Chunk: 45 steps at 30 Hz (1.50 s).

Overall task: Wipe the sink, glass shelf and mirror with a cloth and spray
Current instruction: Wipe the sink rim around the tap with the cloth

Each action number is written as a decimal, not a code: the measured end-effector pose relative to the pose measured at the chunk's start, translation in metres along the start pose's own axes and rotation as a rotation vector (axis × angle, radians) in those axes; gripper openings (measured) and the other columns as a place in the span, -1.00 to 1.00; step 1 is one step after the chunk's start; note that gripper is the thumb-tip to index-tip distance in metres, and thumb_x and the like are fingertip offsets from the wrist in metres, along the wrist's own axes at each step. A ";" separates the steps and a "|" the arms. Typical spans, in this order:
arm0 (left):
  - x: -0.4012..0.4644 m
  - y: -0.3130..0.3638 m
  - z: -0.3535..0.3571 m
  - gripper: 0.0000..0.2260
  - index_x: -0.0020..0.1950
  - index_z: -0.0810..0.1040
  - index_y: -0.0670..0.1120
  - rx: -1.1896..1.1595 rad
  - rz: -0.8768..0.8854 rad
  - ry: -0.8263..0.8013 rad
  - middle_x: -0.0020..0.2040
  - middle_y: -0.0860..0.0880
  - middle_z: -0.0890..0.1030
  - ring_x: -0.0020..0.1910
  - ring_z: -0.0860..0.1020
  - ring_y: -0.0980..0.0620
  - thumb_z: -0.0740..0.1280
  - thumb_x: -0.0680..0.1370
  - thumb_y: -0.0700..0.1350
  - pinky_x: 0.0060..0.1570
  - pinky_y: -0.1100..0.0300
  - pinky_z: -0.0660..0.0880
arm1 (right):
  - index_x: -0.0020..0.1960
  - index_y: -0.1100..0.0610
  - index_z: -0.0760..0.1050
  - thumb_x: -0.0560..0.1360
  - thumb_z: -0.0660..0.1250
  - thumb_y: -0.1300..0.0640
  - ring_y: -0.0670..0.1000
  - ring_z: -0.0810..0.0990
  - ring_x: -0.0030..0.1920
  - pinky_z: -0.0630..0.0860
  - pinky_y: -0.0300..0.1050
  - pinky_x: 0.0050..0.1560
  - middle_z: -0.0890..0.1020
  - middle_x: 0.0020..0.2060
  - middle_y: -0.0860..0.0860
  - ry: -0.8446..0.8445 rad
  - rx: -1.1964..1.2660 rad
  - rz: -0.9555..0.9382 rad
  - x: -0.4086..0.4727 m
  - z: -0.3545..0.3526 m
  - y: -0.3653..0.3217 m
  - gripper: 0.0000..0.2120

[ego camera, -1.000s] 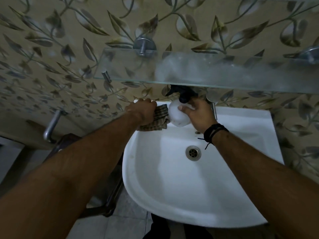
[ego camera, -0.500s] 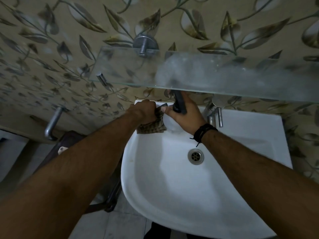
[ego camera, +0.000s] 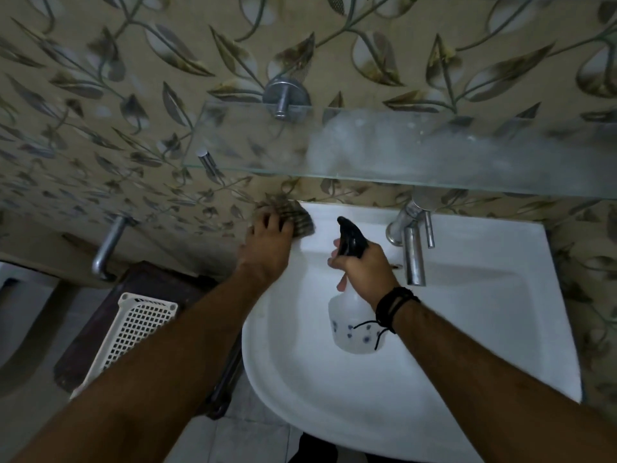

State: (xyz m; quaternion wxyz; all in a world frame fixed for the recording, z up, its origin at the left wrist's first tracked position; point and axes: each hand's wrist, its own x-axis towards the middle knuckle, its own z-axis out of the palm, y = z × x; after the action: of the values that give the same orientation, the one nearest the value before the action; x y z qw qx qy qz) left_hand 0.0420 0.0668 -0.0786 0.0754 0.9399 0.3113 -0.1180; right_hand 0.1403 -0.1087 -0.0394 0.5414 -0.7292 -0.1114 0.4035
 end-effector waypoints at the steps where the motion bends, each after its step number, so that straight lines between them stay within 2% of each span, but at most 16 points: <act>1: -0.002 0.000 0.011 -0.57 0.51 0.27 -0.06 0.003 -0.007 -0.015 0.52 -0.20 0.25 0.51 0.16 -0.30 0.14 0.63 -0.07 0.42 -0.34 0.28 | 0.13 0.11 0.57 0.50 0.42 0.37 0.10 0.57 -0.38 0.57 -0.14 -0.37 0.60 -0.05 0.04 -0.002 -0.013 0.031 0.000 0.001 0.003 -0.73; 4: -0.006 -0.005 0.019 -0.49 0.57 0.16 -0.01 -0.004 0.014 0.012 0.63 -0.15 0.10 0.59 0.01 -0.28 0.03 0.61 0.03 0.45 -0.41 0.17 | 0.05 0.03 0.55 0.51 0.47 0.22 0.08 0.58 -0.49 0.57 -0.14 -0.24 0.60 0.02 -0.02 0.008 -0.076 0.087 0.003 0.002 0.010 -0.82; 7: -0.001 -0.011 0.014 -0.49 0.55 0.22 -0.10 0.008 0.084 0.028 0.64 -0.25 0.05 0.62 -0.02 -0.28 0.10 0.63 0.07 0.55 -0.30 0.01 | -0.07 0.16 0.58 0.51 0.49 0.18 0.05 0.57 -0.55 0.52 -0.23 -0.36 0.61 -0.07 0.00 0.033 -0.089 0.118 0.008 0.001 0.011 -0.90; 11: 0.002 -0.008 0.009 -0.33 0.46 0.31 -0.13 -0.047 0.100 0.069 0.57 -0.24 0.22 0.57 0.12 -0.30 0.11 0.48 0.26 0.53 -0.29 0.05 | 0.05 0.30 0.63 0.51 0.49 0.15 0.08 0.59 -0.53 0.56 -0.16 -0.28 0.67 -0.04 0.08 0.035 -0.121 0.156 0.009 0.002 0.007 -0.78; 13: 0.007 -0.008 0.008 -0.33 0.40 0.36 -0.12 -0.054 0.091 0.105 0.47 -0.23 0.34 0.48 0.25 -0.32 0.12 0.45 0.31 0.48 -0.31 0.15 | 0.07 0.24 0.62 0.51 0.48 0.14 0.09 0.58 -0.53 0.58 -0.13 -0.23 0.69 -0.06 0.09 0.036 -0.139 0.155 0.010 0.003 0.004 -0.79; 15: 0.008 -0.007 0.008 -0.30 0.42 0.34 -0.13 -0.046 0.076 0.127 0.44 -0.24 0.37 0.45 0.28 -0.33 0.10 0.47 0.33 0.47 -0.31 0.19 | 0.20 0.12 0.59 0.53 0.47 0.14 0.08 0.56 -0.54 0.59 -0.11 -0.23 0.65 -0.17 0.08 0.036 -0.129 0.156 0.011 0.002 0.001 -0.74; 17: 0.006 -0.004 0.014 -0.25 0.56 0.21 -0.14 -0.039 0.055 0.131 0.52 -0.25 0.28 0.52 0.20 -0.33 0.07 0.53 0.34 0.50 -0.31 0.14 | 0.31 0.09 0.56 0.53 0.46 0.16 0.07 0.55 -0.56 0.59 -0.12 -0.29 0.60 -0.26 0.09 0.045 -0.103 0.165 0.011 0.000 0.001 -0.65; 20: 0.000 0.005 0.025 -0.24 0.66 -0.04 -0.14 0.030 0.039 0.094 0.64 -0.25 0.04 0.61 0.00 -0.31 -0.04 0.62 0.32 0.55 -0.30 -0.08 | 0.34 0.09 0.58 0.51 0.47 0.18 0.09 0.54 -0.56 0.60 -0.02 -0.22 0.57 -0.29 0.10 0.077 -0.091 0.168 0.009 -0.005 0.006 -0.61; 22: -0.003 0.012 0.030 -0.23 0.66 -0.12 -0.15 0.074 0.051 0.062 0.65 -0.25 -0.05 0.62 -0.08 -0.28 -0.13 0.62 0.33 0.54 -0.28 -0.20 | 0.26 0.19 0.61 0.50 0.48 0.16 0.13 0.57 -0.51 0.64 0.08 -0.09 0.65 -0.20 0.10 0.081 -0.091 0.156 0.007 -0.008 0.009 -0.65; 25: -0.004 0.020 0.037 -0.22 0.66 -0.16 -0.14 0.081 0.093 0.046 0.66 -0.24 -0.08 0.63 -0.11 -0.26 -0.23 0.58 0.33 0.55 -0.28 -0.22 | 0.27 0.20 0.62 0.50 0.50 0.11 0.16 0.61 -0.45 0.65 0.17 0.06 0.71 -0.06 0.10 0.066 -0.082 0.141 0.005 -0.010 0.010 -0.62; 31: -0.005 0.019 0.035 -0.25 0.66 -0.18 -0.10 0.060 0.125 0.036 0.66 -0.21 -0.13 0.63 -0.18 -0.24 -0.25 0.58 0.31 0.54 -0.23 -0.30 | 0.50 -0.07 0.46 0.51 0.47 0.14 0.06 0.54 -0.55 0.61 0.00 -0.20 0.58 -0.28 0.10 0.074 -0.092 0.144 0.004 -0.011 0.004 -0.42; 33: -0.003 0.020 0.034 -0.25 0.66 -0.18 -0.09 0.052 0.124 0.034 0.66 -0.21 -0.13 0.63 -0.18 -0.25 -0.25 0.57 0.31 0.52 -0.22 -0.31 | 0.44 -0.01 0.51 0.50 0.48 0.15 0.06 0.54 -0.56 0.62 0.05 -0.16 0.57 -0.27 0.11 0.099 -0.083 0.156 0.001 -0.013 0.005 -0.48; 37: 0.005 0.030 0.032 -0.24 0.66 -0.20 -0.08 0.029 0.130 0.016 0.65 -0.21 -0.17 0.62 -0.19 -0.26 -0.26 0.56 0.31 0.52 -0.23 -0.30 | 0.17 0.14 0.62 0.48 0.51 0.13 0.11 0.58 -0.48 0.65 0.17 -0.01 0.68 -0.12 0.11 0.126 -0.046 0.143 -0.010 -0.017 0.010 -0.72; 41: 0.007 0.042 0.036 -0.33 0.66 -0.20 -0.03 0.011 0.185 0.022 0.66 -0.15 -0.18 0.63 -0.21 -0.22 -0.18 0.63 0.27 0.55 -0.21 -0.28 | 0.07 0.22 0.65 0.48 0.50 0.11 0.05 0.60 -0.53 0.60 -0.08 -0.09 0.72 -0.02 0.16 0.155 -0.104 0.112 -0.025 -0.021 0.015 -0.77; 43: 0.003 0.055 0.036 -0.38 0.66 -0.21 0.01 -0.004 0.233 -0.007 0.67 -0.11 -0.20 0.63 -0.22 -0.19 -0.10 0.68 0.22 0.55 -0.20 -0.28 | 0.00 0.18 0.65 0.51 0.48 0.11 0.00 0.60 -0.55 0.54 -0.26 -0.25 0.69 -0.16 0.15 0.148 -0.120 0.081 -0.035 -0.025 0.016 -0.85; 45: -0.003 0.074 0.037 -0.39 0.66 -0.22 0.04 -0.007 0.261 -0.016 0.67 -0.07 -0.20 0.63 -0.22 -0.18 -0.05 0.69 0.19 0.56 -0.23 -0.24 | -0.12 0.11 0.64 0.51 0.48 0.14 -0.02 0.58 -0.56 0.51 -0.32 -0.38 0.64 -0.31 0.05 0.147 -0.095 0.057 -0.046 -0.032 0.018 -0.94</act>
State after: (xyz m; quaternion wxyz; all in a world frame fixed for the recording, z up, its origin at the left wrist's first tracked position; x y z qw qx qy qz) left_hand 0.0777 -0.0019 -0.1078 0.0957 0.9712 0.1862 -0.1138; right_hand 0.1285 -0.1658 -0.0311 0.5010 -0.7846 -0.0696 0.3586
